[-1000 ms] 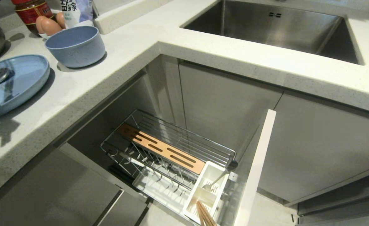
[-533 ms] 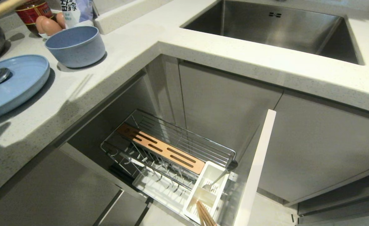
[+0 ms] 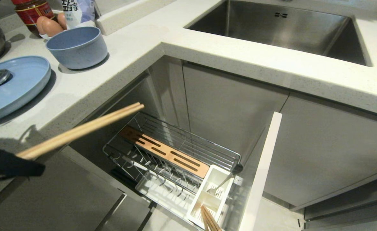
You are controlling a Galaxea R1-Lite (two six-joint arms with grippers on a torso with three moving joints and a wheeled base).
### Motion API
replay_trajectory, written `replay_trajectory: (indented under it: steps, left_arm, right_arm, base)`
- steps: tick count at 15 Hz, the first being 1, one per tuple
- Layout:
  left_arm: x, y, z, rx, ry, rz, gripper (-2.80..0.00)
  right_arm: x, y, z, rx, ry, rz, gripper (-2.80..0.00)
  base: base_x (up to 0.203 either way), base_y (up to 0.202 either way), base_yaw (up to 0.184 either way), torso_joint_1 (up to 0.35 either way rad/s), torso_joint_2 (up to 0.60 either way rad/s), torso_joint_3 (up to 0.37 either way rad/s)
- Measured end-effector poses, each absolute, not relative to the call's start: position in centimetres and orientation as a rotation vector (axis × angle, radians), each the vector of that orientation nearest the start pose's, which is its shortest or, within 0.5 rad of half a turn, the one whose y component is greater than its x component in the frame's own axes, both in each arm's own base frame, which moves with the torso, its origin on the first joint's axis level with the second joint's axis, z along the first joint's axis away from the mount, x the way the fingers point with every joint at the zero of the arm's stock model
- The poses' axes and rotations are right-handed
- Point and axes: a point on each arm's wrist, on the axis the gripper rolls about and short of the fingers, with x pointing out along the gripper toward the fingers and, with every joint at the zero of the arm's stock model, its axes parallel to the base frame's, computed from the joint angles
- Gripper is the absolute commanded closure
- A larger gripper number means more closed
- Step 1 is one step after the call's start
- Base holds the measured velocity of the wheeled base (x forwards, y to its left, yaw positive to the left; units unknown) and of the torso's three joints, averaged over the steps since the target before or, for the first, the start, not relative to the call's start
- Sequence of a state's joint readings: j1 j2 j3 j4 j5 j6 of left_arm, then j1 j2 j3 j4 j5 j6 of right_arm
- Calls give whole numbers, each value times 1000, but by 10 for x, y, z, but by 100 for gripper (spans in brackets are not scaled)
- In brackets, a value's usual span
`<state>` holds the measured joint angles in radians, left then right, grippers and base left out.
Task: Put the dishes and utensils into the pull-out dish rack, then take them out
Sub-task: Pick up the chopsticks and place it in the cupboard
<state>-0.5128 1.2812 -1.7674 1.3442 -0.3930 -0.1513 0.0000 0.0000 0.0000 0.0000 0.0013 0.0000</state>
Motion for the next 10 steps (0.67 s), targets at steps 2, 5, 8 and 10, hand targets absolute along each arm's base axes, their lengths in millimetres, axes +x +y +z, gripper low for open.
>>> replay_trajectory:
  steps: [2,5,8,10]
  left_arm:
    - [92,-63,346,19,1070,-804,0]
    - [109,-78,327,88,1222,-817,0]
    - [127,-99,307,145,1358,-812,0]
    - [138,-117,293,181,1425,-774,0]
  right_arm:
    - [-23,0,75,0,0,1,0]
    - [-23,0,75,0,0,1,0]
    - [-23,0,75,0,0,1,0]
    - [-23,0,75,0,0,1,0]
  base:
    - [0,0,0,0,0,0]
    - [0,0,0,0,0,0]
    - [0,0,0,0,0,0]
    - [0,0,0,0,0,0]
